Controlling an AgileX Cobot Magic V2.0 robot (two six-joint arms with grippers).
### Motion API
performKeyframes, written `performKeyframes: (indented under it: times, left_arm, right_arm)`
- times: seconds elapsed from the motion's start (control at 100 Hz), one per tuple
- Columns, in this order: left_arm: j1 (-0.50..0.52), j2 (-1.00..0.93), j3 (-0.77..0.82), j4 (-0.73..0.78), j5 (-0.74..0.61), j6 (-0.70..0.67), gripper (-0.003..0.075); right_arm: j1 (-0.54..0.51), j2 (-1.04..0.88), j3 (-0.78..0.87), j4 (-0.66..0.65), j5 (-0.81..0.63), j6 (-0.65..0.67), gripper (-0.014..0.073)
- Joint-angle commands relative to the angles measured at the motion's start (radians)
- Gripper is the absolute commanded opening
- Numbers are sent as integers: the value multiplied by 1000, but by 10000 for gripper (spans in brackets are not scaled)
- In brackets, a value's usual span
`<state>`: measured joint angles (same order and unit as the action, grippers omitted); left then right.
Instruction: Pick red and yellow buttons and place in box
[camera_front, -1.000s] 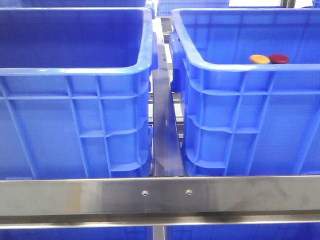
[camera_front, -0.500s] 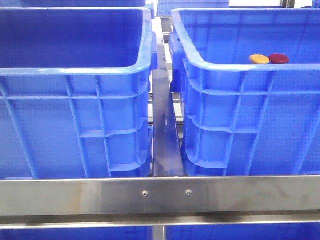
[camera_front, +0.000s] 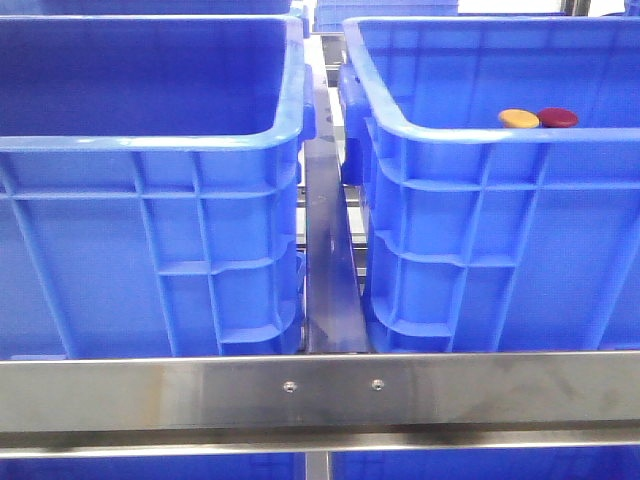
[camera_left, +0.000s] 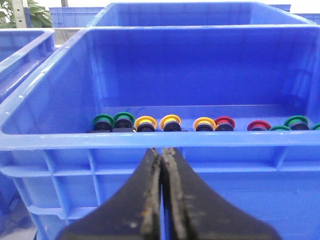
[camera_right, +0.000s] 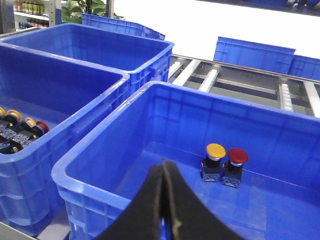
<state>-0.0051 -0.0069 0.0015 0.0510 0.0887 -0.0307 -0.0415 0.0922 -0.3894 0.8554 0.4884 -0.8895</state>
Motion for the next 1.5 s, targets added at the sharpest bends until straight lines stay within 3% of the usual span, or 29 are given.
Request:
performKeyframes:
  times: [0.0,0.92,1.34,1.43,1.49]
  left_arm:
    - [2,-29,52,-11,-83,-11,-20]
    - [2,-29,52,-11,-83,-11,-20]
    - [2,-29,52,-11,-83,-11,-20]
    - [2,-29,52,-11,-83,-11,-20]
    - [2,-29,52,-11,-83,-11,-20]
  right_arm:
    - [-5,14,-26,25,-49,-4,-69]
    - [-5,14,-26,25,-52,-4,-69]
    - [-5,13,2,25,-371,-1,-69]
    - [-5,13,34,-7,-444,81,-69]
    - [-5,13,59,-133,-473,210,-69]
